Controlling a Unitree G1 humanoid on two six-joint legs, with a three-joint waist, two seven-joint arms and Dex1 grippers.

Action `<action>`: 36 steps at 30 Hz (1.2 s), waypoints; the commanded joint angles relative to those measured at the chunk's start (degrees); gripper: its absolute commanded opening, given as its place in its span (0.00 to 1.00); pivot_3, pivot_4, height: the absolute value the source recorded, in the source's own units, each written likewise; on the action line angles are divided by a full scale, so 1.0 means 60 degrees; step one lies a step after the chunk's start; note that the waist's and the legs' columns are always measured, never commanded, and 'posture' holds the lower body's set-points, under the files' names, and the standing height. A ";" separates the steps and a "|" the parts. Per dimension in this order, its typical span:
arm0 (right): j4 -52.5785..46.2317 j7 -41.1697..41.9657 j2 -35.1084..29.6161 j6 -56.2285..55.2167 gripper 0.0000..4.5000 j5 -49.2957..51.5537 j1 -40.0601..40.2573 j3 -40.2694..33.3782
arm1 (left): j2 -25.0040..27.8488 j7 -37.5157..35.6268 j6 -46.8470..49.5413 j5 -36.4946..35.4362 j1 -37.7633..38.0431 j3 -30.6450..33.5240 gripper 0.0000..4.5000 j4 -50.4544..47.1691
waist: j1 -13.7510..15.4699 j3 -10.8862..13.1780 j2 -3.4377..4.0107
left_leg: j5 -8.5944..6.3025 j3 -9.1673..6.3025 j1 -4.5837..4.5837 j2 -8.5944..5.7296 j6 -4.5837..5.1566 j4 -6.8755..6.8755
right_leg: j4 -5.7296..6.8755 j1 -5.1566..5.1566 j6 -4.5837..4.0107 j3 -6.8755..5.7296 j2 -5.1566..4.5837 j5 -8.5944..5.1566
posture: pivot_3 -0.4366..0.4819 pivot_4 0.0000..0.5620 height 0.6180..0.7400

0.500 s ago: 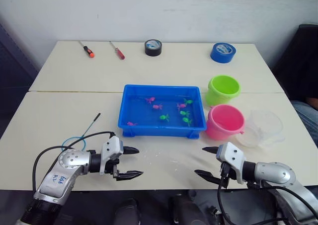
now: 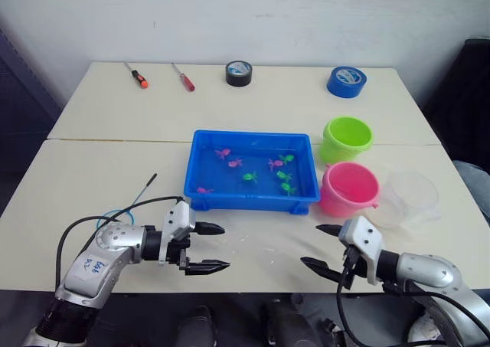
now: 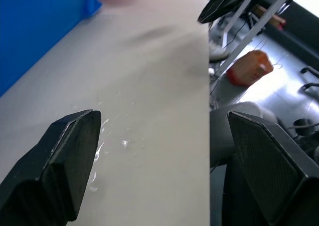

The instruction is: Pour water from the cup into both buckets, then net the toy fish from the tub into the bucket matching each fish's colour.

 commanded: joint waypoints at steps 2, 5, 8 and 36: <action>-0.1844 -0.1198 0.0847 0.1010 1.00 0.1521 0.1320 -0.2008 | 0.0116 -0.0632 0.0891 -0.1252 -0.1121 0.0180 0.98 -0.0585 | 0.0085 -0.0002 0.0003 | 0.0002 -0.0006 -0.0004 0.0000 -0.0004 0.0000 | 0.0002 0.0001 0.0000 -0.0008 0.0001 0.0000 | 0.48 0.27 1.00; -0.2455 -0.1808 0.1374 0.1322 1.00 0.1941 0.2366 -0.3165 | 0.0034 -0.0797 0.0980 -0.1329 -0.1854 0.0057 0.98 -0.0342 | 0.0116 -0.0002 0.0005 | 0.0005 -0.0001 0.0000 -0.0005 -0.0010 0.0001 | 0.0000 0.0003 0.0001 -0.0001 0.0005 0.0000 | 0.48 0.27 1.00; -0.3037 -0.2731 0.2267 0.1526 1.00 0.2324 0.3557 -0.4530 | -0.0295 -0.1021 0.0914 -0.1369 -0.2744 -0.0079 0.98 0.0184 | 0.0168 -0.0003 0.0008 | 0.0018 0.0006 0.0001 -0.0004 -0.0033 0.0000 | -0.0005 0.0002 0.0001 0.0005 0.0012 0.0000 | 0.48 0.27 1.00; 0.2459 -0.5487 0.1508 0.1770 1.00 0.0783 -0.0505 -0.5111 | -0.1214 0.0253 0.0890 -0.1368 -0.3679 0.0185 0.98 -0.0013 | -0.0038 -0.0005 0.0032 | 0.0045 0.0047 0.0008 -0.0012 -0.0065 -0.0010 | -0.0010 -0.0012 0.0011 0.0060 0.0025 0.0004 | 0.48 0.27 1.00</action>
